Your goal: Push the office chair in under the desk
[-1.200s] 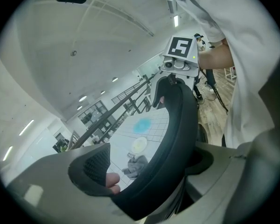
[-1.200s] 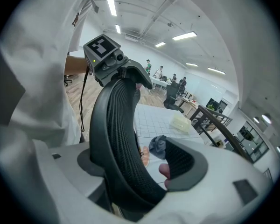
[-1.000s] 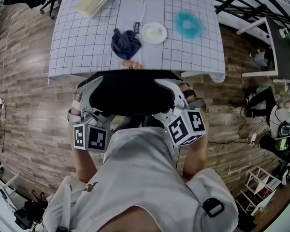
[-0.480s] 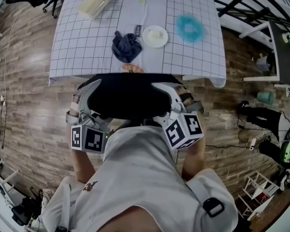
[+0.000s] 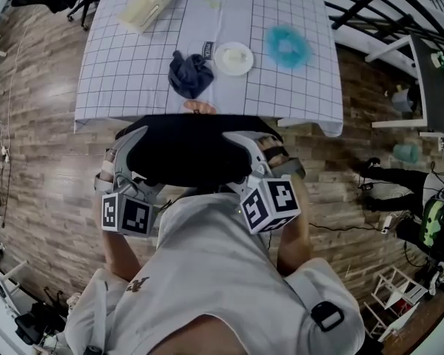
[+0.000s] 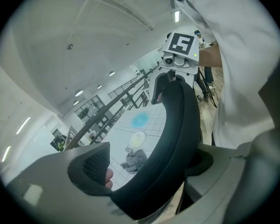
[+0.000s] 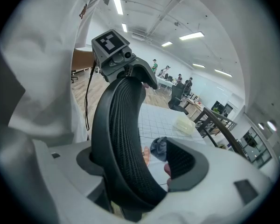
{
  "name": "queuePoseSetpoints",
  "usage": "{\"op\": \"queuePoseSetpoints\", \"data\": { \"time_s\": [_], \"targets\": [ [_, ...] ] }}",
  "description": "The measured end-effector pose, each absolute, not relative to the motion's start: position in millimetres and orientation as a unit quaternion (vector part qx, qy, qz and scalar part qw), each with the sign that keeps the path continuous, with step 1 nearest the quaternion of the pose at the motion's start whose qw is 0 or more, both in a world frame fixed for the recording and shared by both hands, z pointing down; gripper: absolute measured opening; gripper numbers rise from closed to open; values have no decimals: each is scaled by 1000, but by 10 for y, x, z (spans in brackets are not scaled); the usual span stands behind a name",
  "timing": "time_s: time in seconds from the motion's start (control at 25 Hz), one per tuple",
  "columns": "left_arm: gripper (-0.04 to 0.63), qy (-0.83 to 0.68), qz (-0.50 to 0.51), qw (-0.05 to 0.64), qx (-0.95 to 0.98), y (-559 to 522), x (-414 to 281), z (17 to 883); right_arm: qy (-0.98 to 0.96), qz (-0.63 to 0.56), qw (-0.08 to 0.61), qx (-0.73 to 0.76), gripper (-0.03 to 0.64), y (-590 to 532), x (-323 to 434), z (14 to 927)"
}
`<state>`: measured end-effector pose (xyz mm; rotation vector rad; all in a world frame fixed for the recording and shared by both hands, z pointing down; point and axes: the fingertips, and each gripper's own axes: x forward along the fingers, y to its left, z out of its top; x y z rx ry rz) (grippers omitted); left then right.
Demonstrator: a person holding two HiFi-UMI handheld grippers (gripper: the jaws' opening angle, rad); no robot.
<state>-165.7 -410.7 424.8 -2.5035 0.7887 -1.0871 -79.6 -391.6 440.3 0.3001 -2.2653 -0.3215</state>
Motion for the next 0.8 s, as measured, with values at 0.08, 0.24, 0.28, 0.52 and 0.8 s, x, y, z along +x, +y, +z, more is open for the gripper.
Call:
{"op": "queuePoseSetpoints", "data": {
  "time_s": [0.08,0.24,0.28,0.52,0.8],
  "targets": [
    [442,275,-376,149,-872,-4081,-1664,4231,-902,-123,398,116,344,-3891,-786,4375],
    [436,277,-359,141,-880,-4028,-1685,4178,-911,-118,381,107,344,-3817,-738,4303],
    [436,277,-354,135,-883,-4013,-1694,4162,-912,-118,378,105,342,-3796,-725,4284],
    [398,275,-304,97,-907,-3842,-1774,4011,-931,-113,330,104,310,-3678,-695,4055],
    [279,271,-279,75,-918,-3676,-1883,3778,-957,-72,256,114,244,-3577,-496,3754]
  ]
}}
